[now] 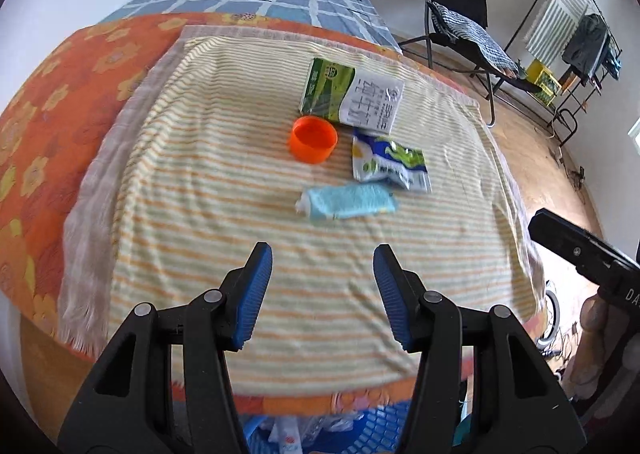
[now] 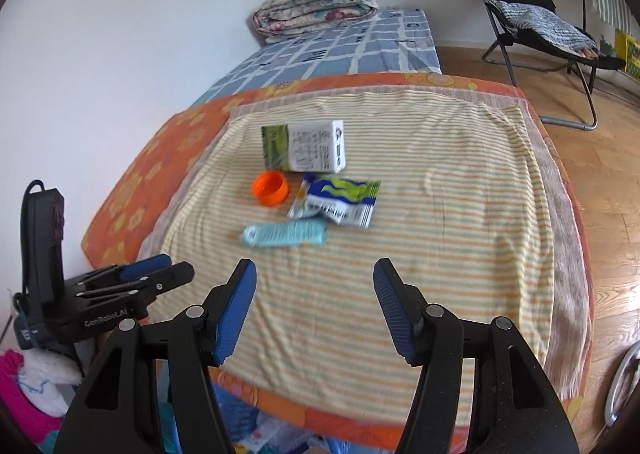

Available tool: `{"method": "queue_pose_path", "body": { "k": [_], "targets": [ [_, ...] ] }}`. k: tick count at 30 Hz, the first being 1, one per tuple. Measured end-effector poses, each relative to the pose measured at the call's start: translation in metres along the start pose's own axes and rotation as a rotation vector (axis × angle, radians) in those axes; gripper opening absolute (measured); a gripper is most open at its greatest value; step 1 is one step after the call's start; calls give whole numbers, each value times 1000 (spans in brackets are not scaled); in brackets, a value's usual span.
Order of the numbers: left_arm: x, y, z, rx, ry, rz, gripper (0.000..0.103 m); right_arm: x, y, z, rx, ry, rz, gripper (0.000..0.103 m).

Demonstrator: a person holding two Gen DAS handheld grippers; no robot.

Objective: Collect trash
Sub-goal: 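Grasp the orange cap with the left gripper while the right gripper grasps the blue-green wrapper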

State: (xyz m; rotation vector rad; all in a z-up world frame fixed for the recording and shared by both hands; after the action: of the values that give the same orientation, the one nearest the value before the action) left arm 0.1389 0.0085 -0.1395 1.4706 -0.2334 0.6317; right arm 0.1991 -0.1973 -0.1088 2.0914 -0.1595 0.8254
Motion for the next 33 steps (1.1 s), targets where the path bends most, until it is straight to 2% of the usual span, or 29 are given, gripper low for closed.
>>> {"method": "queue_pose_path", "body": {
  "k": [7, 9, 16, 21, 33],
  "targets": [
    [34, -31, 6, -18, 46, -14, 54, 17, -29, 24, 51, -141, -28, 60],
    [39, -41, 8, -23, 46, -28, 58, 20, -38, 34, 71, -195, -33, 60],
    [59, -77, 9, 25, 46, -40, 59, 27, -68, 57, 86, -294, -54, 60],
    [67, -92, 4, 38, 63, -46, 64, 30, -84, 69, 96, -348, -68, 60],
    [76, -115, 10, 61, 37, -60, 65, 21, -113, 91, 110, -466, -96, 60]
  ]
}}
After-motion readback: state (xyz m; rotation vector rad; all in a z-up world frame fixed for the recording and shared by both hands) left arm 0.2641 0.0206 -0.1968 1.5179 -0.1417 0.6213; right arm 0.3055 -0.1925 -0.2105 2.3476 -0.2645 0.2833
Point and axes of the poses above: each gripper's, at about its wrist camera, not at the fingertips, and y roughly against the way its jaws point, z to its right, x to its top, the point moved 5 cm from there along -y, roughly the way its jaws point, and after that the axes turned 10 degrees about x, right-handed, at the moved point
